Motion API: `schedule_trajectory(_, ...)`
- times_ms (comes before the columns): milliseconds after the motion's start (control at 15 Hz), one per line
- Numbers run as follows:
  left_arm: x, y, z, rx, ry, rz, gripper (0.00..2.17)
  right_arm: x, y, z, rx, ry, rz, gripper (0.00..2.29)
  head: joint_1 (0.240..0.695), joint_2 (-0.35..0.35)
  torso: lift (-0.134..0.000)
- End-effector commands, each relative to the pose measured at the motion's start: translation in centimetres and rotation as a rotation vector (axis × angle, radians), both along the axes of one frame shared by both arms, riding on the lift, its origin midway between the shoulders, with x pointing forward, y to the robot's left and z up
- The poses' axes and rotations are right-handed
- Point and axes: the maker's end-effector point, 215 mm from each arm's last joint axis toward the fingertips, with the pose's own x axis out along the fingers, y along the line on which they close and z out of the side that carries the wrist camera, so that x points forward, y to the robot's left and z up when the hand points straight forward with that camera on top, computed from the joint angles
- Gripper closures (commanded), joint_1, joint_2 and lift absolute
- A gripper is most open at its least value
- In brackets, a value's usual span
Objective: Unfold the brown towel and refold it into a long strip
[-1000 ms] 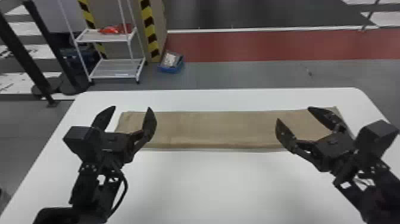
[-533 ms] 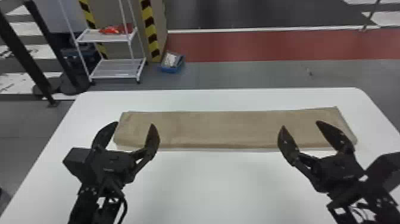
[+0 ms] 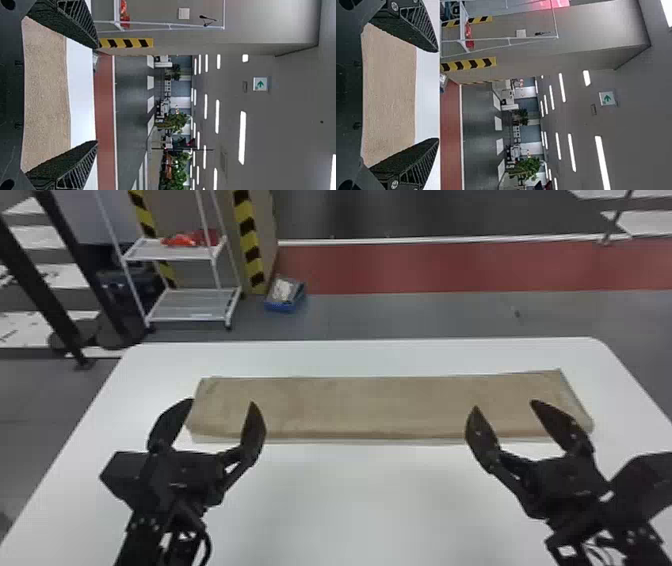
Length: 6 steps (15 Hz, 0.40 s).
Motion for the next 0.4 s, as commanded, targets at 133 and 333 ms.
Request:
schedule_trajectory(133,0.00,0.25,0.03,0.002,0.001,0.002,0.02,-0.30,-0.91,-0.50,-0.009,0.012,-0.015,0.09,0.695,0.053,-0.122)
schedule_trajectory(333,0.01,0.49,0.21,0.004,-0.003,0.006,0.02,-0.48,-1.17,-0.63,-0.015,0.016,-0.017,0.09,0.695,0.049,-0.122)
